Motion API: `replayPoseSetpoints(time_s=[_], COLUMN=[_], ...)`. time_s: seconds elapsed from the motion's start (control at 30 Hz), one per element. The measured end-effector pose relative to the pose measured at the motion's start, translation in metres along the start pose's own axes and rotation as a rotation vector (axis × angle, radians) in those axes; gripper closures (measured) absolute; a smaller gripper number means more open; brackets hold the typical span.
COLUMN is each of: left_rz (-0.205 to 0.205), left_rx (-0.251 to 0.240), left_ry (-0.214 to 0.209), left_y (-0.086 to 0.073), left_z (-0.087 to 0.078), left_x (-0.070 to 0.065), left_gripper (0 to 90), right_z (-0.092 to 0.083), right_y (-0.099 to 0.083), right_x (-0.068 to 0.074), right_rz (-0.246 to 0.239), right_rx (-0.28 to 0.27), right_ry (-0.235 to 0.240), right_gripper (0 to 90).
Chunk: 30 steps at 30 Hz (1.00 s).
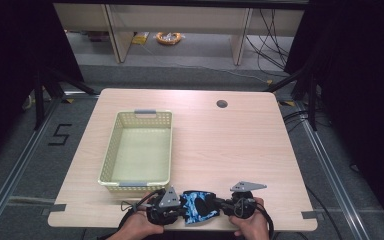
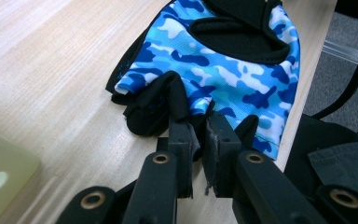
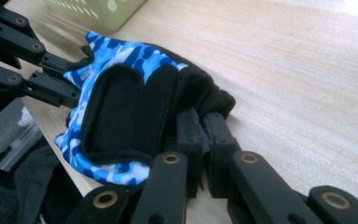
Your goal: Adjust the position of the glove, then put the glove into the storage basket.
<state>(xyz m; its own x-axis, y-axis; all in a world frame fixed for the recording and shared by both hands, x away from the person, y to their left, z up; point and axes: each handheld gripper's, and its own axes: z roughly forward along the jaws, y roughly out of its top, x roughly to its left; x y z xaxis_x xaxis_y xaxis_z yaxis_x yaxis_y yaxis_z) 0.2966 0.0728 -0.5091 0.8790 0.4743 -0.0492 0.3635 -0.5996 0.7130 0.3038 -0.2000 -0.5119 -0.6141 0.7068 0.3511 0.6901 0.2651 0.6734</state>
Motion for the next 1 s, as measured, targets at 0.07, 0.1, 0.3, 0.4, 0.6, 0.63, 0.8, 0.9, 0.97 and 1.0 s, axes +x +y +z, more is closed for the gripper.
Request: replayPoseSetpoints(time_s=[0.07, 0.1, 0.3, 0.4, 0.6, 0.63, 0.8, 0.9, 0.97, 1.0], left_rz=[-0.003, 0.0, -0.003, 0.004, 0.008, -0.002, 0.009, -0.016, -0.012, -0.021], left_rx=[-0.009, -0.009, -0.04, -0.051, -0.078, -0.089, -0.094, -0.124, -0.129, -0.138], left_ry=[-0.003, 0.006, 0.012, 0.017, 0.026, 0.027, 0.045, 0.048, 0.063, 0.065], left_y=[0.001, 0.001, 0.007, 0.009, 0.013, 0.014, 0.021, 0.025, 0.028, 0.029], left_z=[-0.001, -0.002, -0.011, -0.017, -0.031, -0.034, -0.05, -0.06, -0.069, -0.071], left_x=[0.0, 0.0, -0.001, -0.001, 0.0, 0.001, 0.006, 0.009, 0.014, 0.015], left_gripper=[81.7, 81.7, 81.7, 81.6, 81.6, 81.6, 81.5, 81.5, 81.5, 81.5], right_z=[-0.003, -0.004, -0.008, -0.013, -0.021, -0.024, -0.028, -0.03, -0.033, -0.033], right_y=[0.001, 0.001, 0.003, 0.005, 0.015, 0.017, 0.03, 0.04, 0.048, 0.053], right_x=[-0.001, -0.001, 0.001, 0.003, 0.016, 0.019, 0.027, 0.029, 0.035, 0.035], right_rz=[0.011, 0.013, 0.007, -0.001, -0.007, 0.004, -0.03, -0.067, -0.029, -0.066], right_rx=[-0.015, -0.019, -0.062, -0.089, -0.128, -0.113, -0.151, -0.154, -0.151, -0.159], right_ry=[-0.002, 0.003, 0.018, 0.018, 0.04, 0.035, 0.059, 0.066, 0.084, 0.08], right_gripper=[87.5, 87.5, 87.5, 87.5, 87.5, 87.5, 87.5, 87.5, 87.5, 87.5])
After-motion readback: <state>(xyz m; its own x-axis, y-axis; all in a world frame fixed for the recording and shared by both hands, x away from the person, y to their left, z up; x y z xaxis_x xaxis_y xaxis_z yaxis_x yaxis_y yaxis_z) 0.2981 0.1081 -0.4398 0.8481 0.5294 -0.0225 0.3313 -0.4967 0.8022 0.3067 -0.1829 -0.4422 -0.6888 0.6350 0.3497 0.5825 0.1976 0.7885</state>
